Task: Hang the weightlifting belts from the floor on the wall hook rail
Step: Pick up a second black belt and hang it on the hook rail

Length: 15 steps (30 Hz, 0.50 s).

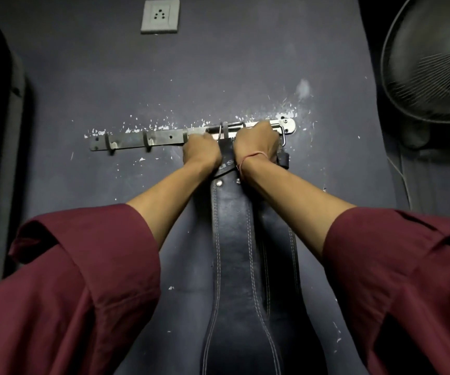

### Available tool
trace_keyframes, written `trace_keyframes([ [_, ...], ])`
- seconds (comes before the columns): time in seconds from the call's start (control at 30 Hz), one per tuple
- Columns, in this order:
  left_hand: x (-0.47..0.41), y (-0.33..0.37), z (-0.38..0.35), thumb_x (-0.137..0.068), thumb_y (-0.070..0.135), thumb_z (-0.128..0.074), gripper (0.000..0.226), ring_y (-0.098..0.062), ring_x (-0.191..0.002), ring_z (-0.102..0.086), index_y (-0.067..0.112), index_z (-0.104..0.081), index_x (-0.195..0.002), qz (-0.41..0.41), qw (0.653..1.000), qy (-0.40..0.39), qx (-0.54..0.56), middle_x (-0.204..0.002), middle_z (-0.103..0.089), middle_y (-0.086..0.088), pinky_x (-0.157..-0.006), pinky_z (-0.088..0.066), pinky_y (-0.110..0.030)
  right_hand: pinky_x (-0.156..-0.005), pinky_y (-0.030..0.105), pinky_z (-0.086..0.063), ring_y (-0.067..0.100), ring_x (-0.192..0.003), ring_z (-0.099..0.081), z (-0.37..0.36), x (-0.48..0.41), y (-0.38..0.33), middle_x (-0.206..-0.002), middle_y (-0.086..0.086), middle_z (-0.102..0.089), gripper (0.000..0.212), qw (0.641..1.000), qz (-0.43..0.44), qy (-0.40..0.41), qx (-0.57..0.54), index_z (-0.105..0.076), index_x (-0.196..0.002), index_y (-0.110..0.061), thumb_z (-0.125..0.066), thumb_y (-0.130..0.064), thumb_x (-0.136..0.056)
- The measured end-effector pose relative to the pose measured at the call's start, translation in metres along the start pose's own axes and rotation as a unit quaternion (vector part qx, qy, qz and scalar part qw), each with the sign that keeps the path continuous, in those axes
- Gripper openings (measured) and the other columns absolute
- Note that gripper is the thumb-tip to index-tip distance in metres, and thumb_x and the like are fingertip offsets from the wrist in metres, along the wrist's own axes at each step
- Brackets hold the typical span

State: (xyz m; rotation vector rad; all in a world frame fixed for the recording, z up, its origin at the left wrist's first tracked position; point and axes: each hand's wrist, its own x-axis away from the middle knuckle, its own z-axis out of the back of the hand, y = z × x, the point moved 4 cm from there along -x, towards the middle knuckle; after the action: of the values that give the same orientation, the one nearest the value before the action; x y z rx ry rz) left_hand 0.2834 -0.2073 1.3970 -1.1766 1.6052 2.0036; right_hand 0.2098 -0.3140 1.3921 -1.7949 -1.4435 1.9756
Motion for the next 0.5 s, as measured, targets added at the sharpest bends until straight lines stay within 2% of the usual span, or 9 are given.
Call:
trace_keyframes([
  [0.13, 0.005, -0.014, -0.004, -0.104, 0.024, -0.034, 0.041, -0.041, -0.114, -0.058, -0.004, -0.06, -0.118, 0.017, 1.0, -0.02, 0.016, -0.126, -0.061, -0.024, -0.089, -0.046, -0.038, -0.075, 0.03, -0.039, 0.035, -0.109, -0.06, 0.0, 0.008, 0.001, -0.116, 0.018, -0.064, 0.024, 0.999, 0.004, -0.018, 0.032, -0.064, -0.111, -0.003, -0.05, -0.011, -0.093],
  [0.2, 0.008, -0.016, -0.003, -0.104, 0.027, -0.033, 0.042, -0.039, -0.108, -0.06, -0.002, -0.063, -0.098, -0.002, 0.999, -0.026, 0.03, -0.117, -0.065, -0.025, -0.084, -0.045, -0.036, -0.08, 0.031, -0.043, 0.034, -0.109, -0.059, 0.001, 0.012, 0.002, -0.118, 0.019, -0.062, 0.023, 0.999, -0.002, -0.023, 0.03, -0.065, -0.109, -0.002, -0.052, -0.014, -0.095],
  [0.27, 0.014, -0.018, 0.001, -0.106, 0.03, -0.031, 0.047, -0.035, -0.093, -0.058, 0.006, -0.054, -0.074, -0.039, 0.998, -0.036, 0.024, -0.1, -0.066, -0.024, -0.075, -0.038, -0.034, -0.083, 0.028, -0.041, 0.032, -0.106, -0.057, 0.003, 0.018, 0.006, -0.12, 0.021, -0.061, 0.023, 1.0, 0.005, -0.024, 0.014, -0.065, -0.108, 0.001, -0.053, -0.016, -0.097],
  [0.33, 0.029, -0.022, 0.009, -0.108, 0.031, -0.029, 0.052, -0.028, -0.08, -0.049, 0.011, -0.044, -0.063, -0.069, 0.997, -0.037, 0.014, -0.076, -0.059, -0.014, -0.07, -0.032, -0.032, -0.073, 0.02, -0.034, 0.03, -0.098, -0.057, 0.005, 0.033, 0.013, -0.117, 0.022, -0.062, 0.021, 0.999, 0.04, -0.032, -0.012, -0.063, -0.108, 0.003, -0.052, -0.012, -0.098],
  [0.4, 0.049, -0.03, 0.017, -0.108, 0.03, -0.029, 0.049, -0.024, -0.078, -0.05, 0.013, -0.048, -0.066, -0.094, 0.994, -0.042, 0.035, -0.07, -0.056, -0.006, -0.068, -0.033, -0.033, -0.073, 0.02, -0.032, 0.033, -0.102, -0.059, 0.008, 0.056, 0.024, -0.114, 0.022, -0.064, 0.02, 0.994, 0.095, -0.037, -0.026, -0.06, -0.111, 0.005, -0.049, -0.005, -0.098],
  [0.43, 0.06, -0.037, 0.02, -0.108, 0.03, -0.029, 0.045, -0.025, -0.083, -0.055, 0.012, -0.055, -0.075, -0.101, 0.993, -0.044, 0.045, -0.078, -0.061, -0.006, -0.07, -0.035, -0.032, -0.077, 0.019, -0.034, 0.034, -0.108, -0.06, 0.01, 0.069, 0.03, -0.117, 0.023, -0.064, 0.024, 0.991, 0.125, -0.043, -0.03, -0.059, -0.116, 0.006, -0.048, -0.001, -0.097],
  [0.5, 0.082, -0.054, 0.025, -0.108, 0.026, -0.03, 0.037, -0.029, -0.099, -0.06, 0.009, -0.061, -0.1, -0.105, 0.992, -0.052, 0.053, -0.1, -0.065, -0.008, -0.074, -0.037, -0.03, -0.099, 0.015, -0.031, 0.033, -0.126, -0.052, 0.013, 0.097, 0.045, -0.135, 0.023, -0.056, 0.038, 0.983, 0.168, -0.068, -0.027, -0.053, -0.13, 0.006, -0.049, 0.004, -0.093],
])
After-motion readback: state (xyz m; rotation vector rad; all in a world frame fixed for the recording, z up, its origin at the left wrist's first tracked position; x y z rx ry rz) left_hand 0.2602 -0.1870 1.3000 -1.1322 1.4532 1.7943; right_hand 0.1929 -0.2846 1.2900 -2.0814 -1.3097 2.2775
